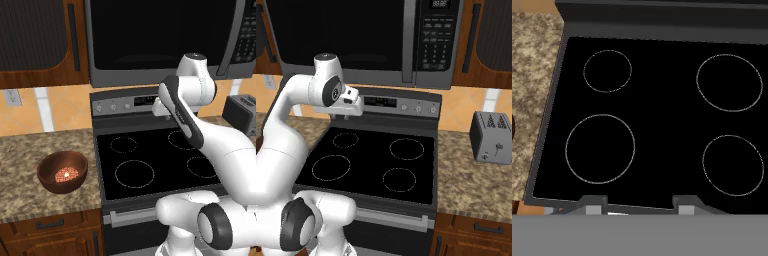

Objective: Open the microwave, place the bowl with waffle inside the microwave, then close the microwave door and turn it on.

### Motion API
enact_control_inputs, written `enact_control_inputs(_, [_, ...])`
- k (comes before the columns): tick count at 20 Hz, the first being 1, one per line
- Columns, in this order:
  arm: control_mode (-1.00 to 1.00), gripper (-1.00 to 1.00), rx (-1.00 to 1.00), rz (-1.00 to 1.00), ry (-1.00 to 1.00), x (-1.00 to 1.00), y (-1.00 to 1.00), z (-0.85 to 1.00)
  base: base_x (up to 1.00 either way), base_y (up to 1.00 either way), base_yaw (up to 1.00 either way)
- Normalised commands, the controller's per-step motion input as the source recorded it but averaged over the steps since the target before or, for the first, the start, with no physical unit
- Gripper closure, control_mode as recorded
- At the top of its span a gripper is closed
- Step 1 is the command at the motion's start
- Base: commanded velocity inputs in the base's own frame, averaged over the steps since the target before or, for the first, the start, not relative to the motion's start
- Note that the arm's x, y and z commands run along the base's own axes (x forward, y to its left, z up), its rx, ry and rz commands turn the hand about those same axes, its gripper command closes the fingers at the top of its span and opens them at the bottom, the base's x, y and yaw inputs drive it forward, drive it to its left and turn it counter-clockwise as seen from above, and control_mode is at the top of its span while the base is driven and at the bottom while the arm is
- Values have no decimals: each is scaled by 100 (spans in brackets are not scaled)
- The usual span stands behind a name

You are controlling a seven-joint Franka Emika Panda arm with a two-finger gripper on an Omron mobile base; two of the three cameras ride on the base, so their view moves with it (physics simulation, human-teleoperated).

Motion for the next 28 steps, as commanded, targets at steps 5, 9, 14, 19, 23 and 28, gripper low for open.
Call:
enact_control_inputs(5, [-100, -100, 0, 0, -11, -23, 0, 4, 0, 0, 0])
enact_control_inputs(9, [-100, -100, 2, -5, -39, -48, 0, 41, 0, 0, 0])
enact_control_inputs(14, [-100, -100, 2, -15, -44, -72, -27, 57, 0, 0, 0])
enact_control_inputs(19, [-100, -100, 0, -24, -21, -40, -58, 68, 0, 0, 0])
enact_control_inputs(23, [-100, -100, 1, -23, -1, -4, -91, 95, 0, 0, 0])
enact_control_inputs(28, [-100, -100, 13, -9, 0, 0, -99, 77, 0, 0, 0])
